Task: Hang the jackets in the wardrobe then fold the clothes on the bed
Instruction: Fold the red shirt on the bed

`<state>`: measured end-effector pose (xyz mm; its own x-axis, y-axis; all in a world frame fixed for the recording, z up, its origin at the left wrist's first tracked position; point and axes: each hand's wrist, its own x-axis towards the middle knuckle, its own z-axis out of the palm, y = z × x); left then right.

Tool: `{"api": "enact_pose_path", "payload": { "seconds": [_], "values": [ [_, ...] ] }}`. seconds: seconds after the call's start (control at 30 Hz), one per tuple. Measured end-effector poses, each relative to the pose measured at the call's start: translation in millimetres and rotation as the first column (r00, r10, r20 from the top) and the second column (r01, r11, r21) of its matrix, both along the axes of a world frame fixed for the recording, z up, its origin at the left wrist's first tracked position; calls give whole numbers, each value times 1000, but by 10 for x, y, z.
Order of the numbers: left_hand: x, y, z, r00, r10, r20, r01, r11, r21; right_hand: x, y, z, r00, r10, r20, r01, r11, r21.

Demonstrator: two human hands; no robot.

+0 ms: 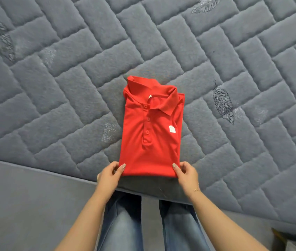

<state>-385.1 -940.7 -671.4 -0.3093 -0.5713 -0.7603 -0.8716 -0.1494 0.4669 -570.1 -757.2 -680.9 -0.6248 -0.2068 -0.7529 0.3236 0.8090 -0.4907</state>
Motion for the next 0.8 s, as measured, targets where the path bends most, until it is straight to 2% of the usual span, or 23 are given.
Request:
{"api": "enact_pose_path", "payload": {
  "seconds": [0.07,0.13,0.2,0.23,0.33,0.4,0.47,0.5,0.57,0.67,0.7,0.8],
  "values": [
    [71,5,15,985,-117,129,123,992,-34,43,49,4,993,64,98,-68,997,44],
    [48,-19,6,982,-128,137,127,992,16,28,51,24,993,26,112,-31,999,36],
    [-78,-124,2,995,94,-42,-88,988,123,-81,-11,65,998,-60,35,62,997,-46],
    [-183,-197,7,962,235,-136,-208,960,189,-170,-80,88,995,-103,-4,103,990,-100],
    [-583,-480,-30,871,444,-211,-377,879,291,-523,-414,98,984,-174,38,178,956,-231],
    [-863,-657,-98,755,614,-230,-459,746,482,-744,-675,48,987,-145,75,160,945,-284],
    [-1106,-812,-156,612,772,-173,-508,551,662,-894,-902,-25,992,-117,54,128,949,-289],
    [-1205,-876,-175,572,809,-138,-510,482,712,-947,-995,-54,990,-131,49,140,949,-284],
    [-1355,-961,-232,554,827,-96,-502,424,754,-1015,-1110,-99,977,-197,76,210,938,-276],
    [-1478,-1027,-232,609,792,-38,-473,401,785,-1076,-1158,-146,967,-237,94,254,928,-274],
    [-1505,-1043,-225,625,780,-46,-472,424,773,-1086,-1152,-167,973,-221,73,233,932,-278],
    [-1529,-1081,-229,601,764,-235,-518,596,614,-1120,-1099,-197,969,-245,-22,225,919,-325]
  ]
}}
